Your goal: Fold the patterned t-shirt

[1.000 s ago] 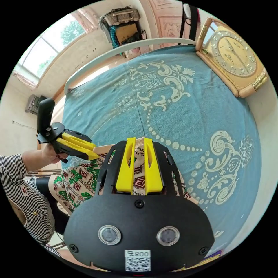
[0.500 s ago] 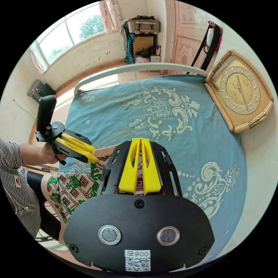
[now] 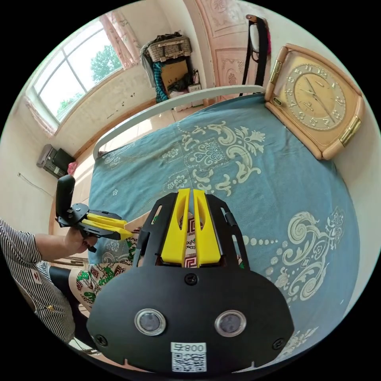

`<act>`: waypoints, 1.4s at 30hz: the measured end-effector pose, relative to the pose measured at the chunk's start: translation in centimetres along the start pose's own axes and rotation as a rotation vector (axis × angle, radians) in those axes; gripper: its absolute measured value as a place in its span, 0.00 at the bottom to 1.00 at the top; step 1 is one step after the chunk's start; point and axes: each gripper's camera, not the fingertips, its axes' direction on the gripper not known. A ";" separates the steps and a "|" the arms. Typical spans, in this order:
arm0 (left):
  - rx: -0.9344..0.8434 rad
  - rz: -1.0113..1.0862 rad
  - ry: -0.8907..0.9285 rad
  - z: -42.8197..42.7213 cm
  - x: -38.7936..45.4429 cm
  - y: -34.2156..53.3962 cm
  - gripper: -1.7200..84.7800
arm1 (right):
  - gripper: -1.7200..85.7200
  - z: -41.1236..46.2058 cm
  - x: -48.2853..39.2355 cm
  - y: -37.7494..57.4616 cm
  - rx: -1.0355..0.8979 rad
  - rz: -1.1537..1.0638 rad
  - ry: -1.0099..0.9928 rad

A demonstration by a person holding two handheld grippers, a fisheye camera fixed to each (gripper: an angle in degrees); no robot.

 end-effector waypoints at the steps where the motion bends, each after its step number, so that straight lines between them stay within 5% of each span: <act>1: -0.004 -0.002 0.004 0.0 -0.1 0.2 0.07 | 0.03 -0.7 0.6 0.4 0.024 0.026 -0.010; 9: 0.113 0.067 -0.066 -3.1 1.8 1.0 0.05 | 0.02 -3.6 4.8 10.0 0.008 0.156 0.021; 13: -0.043 0.195 -0.073 0.6 4.6 -1.6 0.03 | 0.02 -1.6 6.7 10.6 -0.091 0.209 0.036; 15: -0.120 0.194 -0.194 2.4 4.7 -1.6 0.03 | 0.02 -2.0 7.3 10.8 -0.056 0.226 0.067; 25: 0.007 0.185 -0.113 -0.5 6.3 0.8 0.02 | 0.02 -7.6 9.1 14.5 0.078 0.308 0.060; 31: -0.179 0.260 -0.205 2.1 8.2 1.8 0.02 | 0.02 -15.4 6.9 24.8 0.166 0.357 0.064; 34: -0.116 0.221 -0.157 0.4 8.7 2.2 0.02 | 0.02 -18.6 5.8 31.9 0.145 0.447 0.072; 42: -0.175 0.212 -0.064 -0.6 11.5 5.6 0.02 | 0.02 -28.7 3.8 52.3 0.138 0.889 0.188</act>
